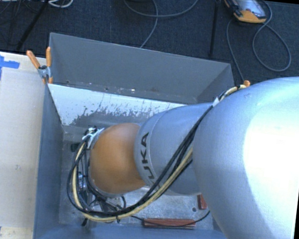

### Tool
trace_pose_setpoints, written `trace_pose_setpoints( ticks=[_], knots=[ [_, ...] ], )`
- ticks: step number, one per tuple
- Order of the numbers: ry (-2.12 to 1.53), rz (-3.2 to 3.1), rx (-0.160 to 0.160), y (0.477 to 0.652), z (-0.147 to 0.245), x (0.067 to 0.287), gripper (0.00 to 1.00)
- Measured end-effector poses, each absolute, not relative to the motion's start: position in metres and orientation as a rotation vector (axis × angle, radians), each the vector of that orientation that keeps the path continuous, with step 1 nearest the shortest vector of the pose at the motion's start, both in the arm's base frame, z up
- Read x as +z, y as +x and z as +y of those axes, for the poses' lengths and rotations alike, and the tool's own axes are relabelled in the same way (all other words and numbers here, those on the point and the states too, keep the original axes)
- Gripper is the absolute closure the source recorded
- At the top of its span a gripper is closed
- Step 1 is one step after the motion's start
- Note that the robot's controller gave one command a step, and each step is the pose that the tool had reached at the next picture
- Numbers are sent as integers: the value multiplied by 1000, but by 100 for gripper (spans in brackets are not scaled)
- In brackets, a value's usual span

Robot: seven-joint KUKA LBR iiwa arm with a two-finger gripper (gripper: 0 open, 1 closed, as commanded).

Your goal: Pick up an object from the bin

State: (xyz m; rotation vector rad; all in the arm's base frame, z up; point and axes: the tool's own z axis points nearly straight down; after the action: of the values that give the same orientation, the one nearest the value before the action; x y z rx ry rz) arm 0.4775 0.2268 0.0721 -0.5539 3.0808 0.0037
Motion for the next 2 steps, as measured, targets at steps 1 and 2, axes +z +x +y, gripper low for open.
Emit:
trace_pose_setpoints(
  ticks=[1,2],
  knots=[
    [-556,3092,1,474,226,70,100],
    [-550,3084,3,477,227,72,0]
  ],
)
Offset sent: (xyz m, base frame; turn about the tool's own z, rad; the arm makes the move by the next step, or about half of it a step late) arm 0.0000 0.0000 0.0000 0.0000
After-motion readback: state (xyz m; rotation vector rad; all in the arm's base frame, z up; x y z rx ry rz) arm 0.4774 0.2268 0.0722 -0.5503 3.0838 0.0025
